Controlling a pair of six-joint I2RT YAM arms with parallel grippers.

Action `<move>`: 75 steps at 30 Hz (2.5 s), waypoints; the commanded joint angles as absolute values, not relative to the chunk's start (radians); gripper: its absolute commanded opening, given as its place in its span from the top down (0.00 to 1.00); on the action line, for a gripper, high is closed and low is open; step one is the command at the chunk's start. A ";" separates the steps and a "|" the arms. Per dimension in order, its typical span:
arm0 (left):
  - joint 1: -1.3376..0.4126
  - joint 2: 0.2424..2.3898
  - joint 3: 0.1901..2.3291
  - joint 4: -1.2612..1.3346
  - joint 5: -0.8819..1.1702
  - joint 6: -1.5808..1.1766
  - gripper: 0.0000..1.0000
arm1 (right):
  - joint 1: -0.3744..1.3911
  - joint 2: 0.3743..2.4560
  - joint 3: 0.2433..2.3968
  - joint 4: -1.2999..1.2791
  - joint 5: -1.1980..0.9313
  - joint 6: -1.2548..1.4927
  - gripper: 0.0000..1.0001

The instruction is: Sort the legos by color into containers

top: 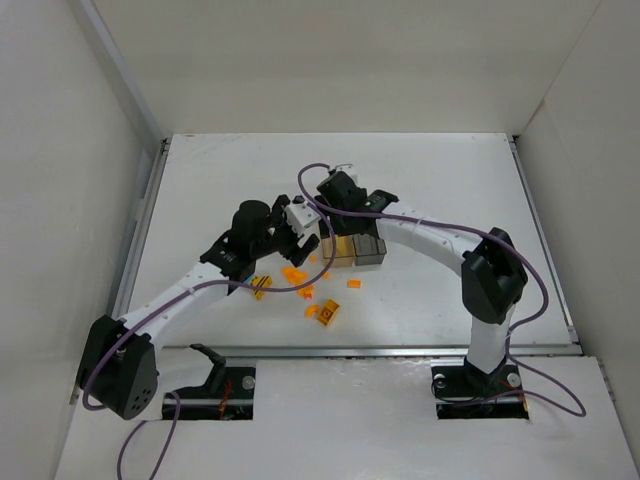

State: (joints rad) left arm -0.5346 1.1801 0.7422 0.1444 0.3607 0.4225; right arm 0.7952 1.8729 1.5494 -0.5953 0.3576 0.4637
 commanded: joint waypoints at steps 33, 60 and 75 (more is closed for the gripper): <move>-0.525 0.989 0.496 0.336 -0.474 0.006 0.19 | 1.043 1.694 1.343 -0.726 0.017 0.474 0.00; -0.706 0.813 0.453 0.324 -0.571 0.127 0.15 | 1.052 1.829 1.183 -0.466 0.100 0.627 0.13; -0.715 0.815 0.419 0.365 -0.580 0.170 0.14 | 1.062 1.746 1.143 -0.520 0.109 0.683 0.33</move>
